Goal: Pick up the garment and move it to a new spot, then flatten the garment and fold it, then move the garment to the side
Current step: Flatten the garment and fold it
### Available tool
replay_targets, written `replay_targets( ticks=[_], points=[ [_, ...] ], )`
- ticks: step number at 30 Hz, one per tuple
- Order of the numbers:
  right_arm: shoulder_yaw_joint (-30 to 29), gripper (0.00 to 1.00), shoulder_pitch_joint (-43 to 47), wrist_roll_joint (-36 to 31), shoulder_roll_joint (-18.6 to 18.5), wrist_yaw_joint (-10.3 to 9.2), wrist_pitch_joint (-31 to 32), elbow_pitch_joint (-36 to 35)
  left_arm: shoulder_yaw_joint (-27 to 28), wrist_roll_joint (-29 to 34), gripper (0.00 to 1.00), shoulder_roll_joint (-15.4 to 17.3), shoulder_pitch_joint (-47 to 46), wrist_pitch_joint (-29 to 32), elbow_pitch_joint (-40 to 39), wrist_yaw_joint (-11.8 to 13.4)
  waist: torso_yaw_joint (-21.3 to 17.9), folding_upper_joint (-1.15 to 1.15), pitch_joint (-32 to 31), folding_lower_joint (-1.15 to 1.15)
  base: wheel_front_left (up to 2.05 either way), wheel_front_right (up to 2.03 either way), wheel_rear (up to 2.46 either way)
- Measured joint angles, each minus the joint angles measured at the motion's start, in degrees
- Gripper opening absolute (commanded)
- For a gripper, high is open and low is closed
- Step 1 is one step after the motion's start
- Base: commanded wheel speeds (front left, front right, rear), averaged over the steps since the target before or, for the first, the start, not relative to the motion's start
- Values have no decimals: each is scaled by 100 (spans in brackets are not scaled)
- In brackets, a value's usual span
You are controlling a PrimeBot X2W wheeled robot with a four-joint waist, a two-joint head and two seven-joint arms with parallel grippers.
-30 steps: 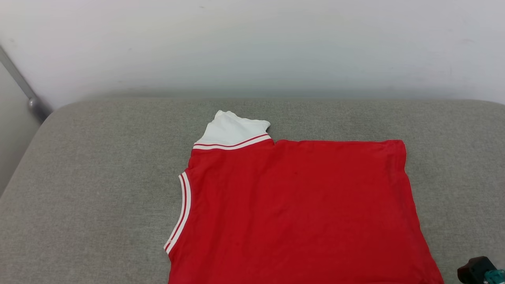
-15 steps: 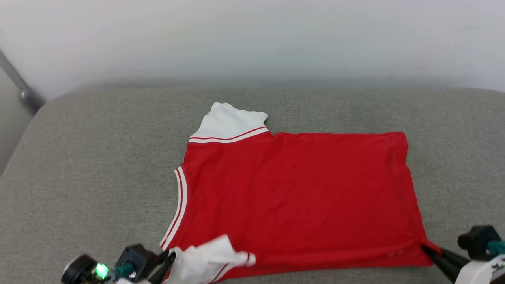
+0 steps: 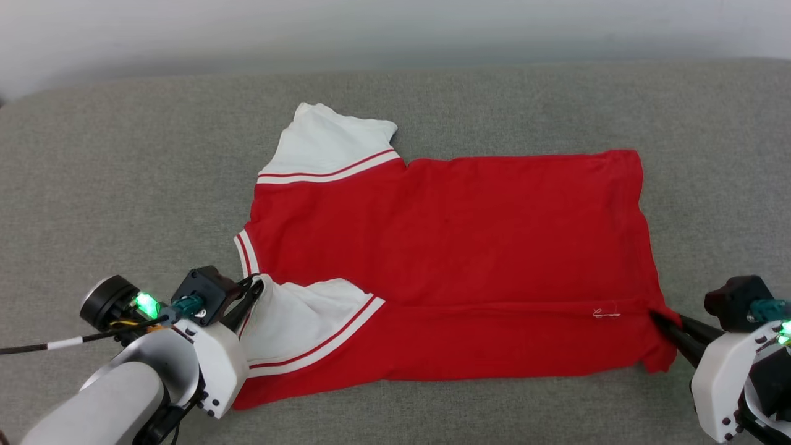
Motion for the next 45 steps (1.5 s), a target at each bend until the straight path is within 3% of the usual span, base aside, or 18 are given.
replay_targets(
  ticks=[7, 13, 14, 16, 17, 18, 23, 27, 35, 45],
  points=[
    [366, 0, -524, 244, 111, 0, 193, 532, -166, 45, 0, -291, -391, -34, 1025, -461, -82, 0, 522, 0, 0, 0, 0],
    [699, 0, -815, 316, 118, 0, 148, 866, -240, 18, 0, -571, -575, -164, 1597, -686, -88, 0, 620, 0, 0, 0, 0],
    [737, 10, -827, 341, 122, 0, 115, 904, -261, 11, 0, -621, -587, -196, 1674, -706, -84, 0, 589, 0, 0, 0, 0],
    [798, 47, -843, 361, 140, 0, 62, 954, -297, -8, 2, -697, -586, -294, 1833, -736, -79, 0, 507, 0, 0, 0, 0],
    [822, 100, -843, 357, 141, -1, 16, 979, -309, -12, 44, -720, -586, -328, 1900, -742, -75, 0, 454, 0, 0, 0, 0],
    [836, 100, -844, 350, 142, -1, -27, 1001, -322, -8, 100, -727, -586, -368, 1942, -744, -71, 0, 396, 0, 0, 0, 0],
    [822, 100, -812, 345, 135, -1, -200, 977, -280, -15, 100, -641, -598, -449, 1978, -770, -29, 0, 46, 0, 0, 0, 0],
    [746, 100, -683, 343, 108, -1, -236, 936, -205, -140, 100, -394, -799, -77, 1656, -810, 44, 0, -213, 0, 0, 0, 0],
    [614, 100, -537, 292, 155, -1, -245, 891, -220, -832, 100, 57, -1144, 1748, 888, -922, 207, 0, -458, -1, 0, 0, 0],
    [708, 100, -530, 250, 308, -1, -192, 902, -447, -2057, 100, 136, -1330, 4144, 218, -882, 171, 0, -412, -1, 0, 0, 0]
  ],
)
